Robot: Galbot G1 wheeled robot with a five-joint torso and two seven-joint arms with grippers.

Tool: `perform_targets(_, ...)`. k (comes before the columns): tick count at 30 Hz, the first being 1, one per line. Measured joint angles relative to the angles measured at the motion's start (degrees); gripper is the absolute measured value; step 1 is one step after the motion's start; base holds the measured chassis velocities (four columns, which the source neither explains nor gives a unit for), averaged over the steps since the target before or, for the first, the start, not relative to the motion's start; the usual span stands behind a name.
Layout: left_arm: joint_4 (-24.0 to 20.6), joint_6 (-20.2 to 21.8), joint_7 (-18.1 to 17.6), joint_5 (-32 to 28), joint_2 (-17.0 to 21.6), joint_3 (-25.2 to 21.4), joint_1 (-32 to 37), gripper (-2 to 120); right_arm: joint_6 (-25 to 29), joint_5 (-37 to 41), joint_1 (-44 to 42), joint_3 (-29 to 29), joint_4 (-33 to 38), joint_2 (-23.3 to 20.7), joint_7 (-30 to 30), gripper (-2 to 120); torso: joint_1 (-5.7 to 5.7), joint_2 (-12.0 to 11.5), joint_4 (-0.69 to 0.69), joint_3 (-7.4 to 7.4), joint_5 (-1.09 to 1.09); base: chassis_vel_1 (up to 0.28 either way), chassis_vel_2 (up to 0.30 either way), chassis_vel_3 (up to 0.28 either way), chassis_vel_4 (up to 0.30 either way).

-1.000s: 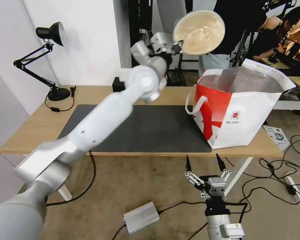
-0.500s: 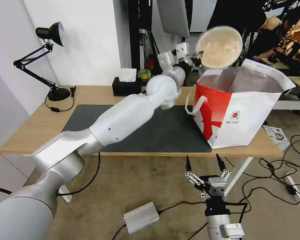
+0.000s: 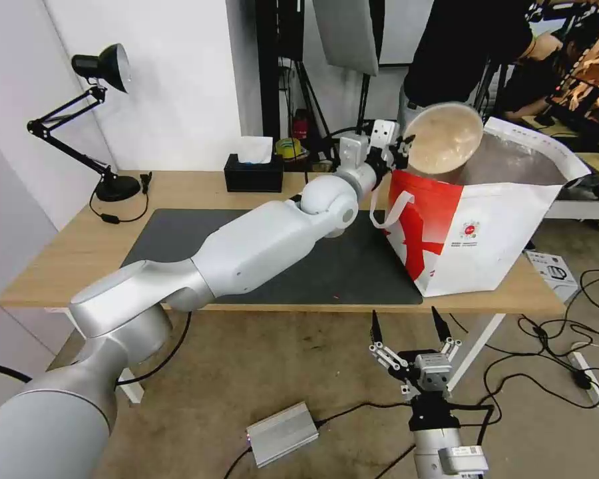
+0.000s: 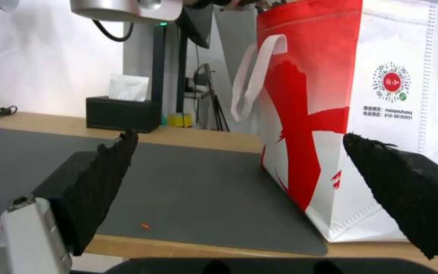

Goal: Pick up the trash from the table and place it into the takeout bag.

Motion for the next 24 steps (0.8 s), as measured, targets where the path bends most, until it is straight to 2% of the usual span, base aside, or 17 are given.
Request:
perform_targets(7, 1.82, -0.14, 2.20, 3.35, -1.05, 1.42, -0.33, 0, 0.00, 0.00, 0.00, 0.00, 0.00, 0.00, 0.00, 100, -0.01, 0.00, 0.00, 0.00, 0.00, 0.000, 0.000, 0.000, 0.000)
perform_targets(15, 2.29, -0.10, 3.49, 3.62, -1.93, 1.67, -0.79, 0, 0.00, 0.00, 0.00, 0.00, 0.00, 0.00, 0.00, 100, -0.01, 0.00, 0.00, 0.00, 0.00, 0.000, 0.000, 0.000, 0.000)
perform_targets(17, 1.66, -0.10, 3.50, 3.60, -1.71, 1.79, -0.81, 3, 0.00, 0.00, 0.00, 0.00, 0.00, 0.00, 0.00, 100, -0.01, 0.00, 0.00, 0.00, 0.00, 0.000, 0.000, 0.000, 0.000)
perform_targets(21, -0.40, -1.41, 3.33, 2.48, -0.32, 1.84, -0.81, 23, 0.00, 0.00, 0.00, 0.00, 0.00, 0.00, 0.00, 100, -0.01, 0.00, -0.01, 0.00, 0.00, 0.000, 0.000, 0.000, 0.000)
perform_targets(24, -1.31, -1.84, 3.23, 1.99, 0.51, 1.87, -0.81, 29, 0.00, 0.00, 0.00, 0.00, 0.00, 0.00, 0.00, 100, -0.01, 0.00, 0.00, 0.00, 0.00, 0.000, 0.000, 0.000, 0.000)
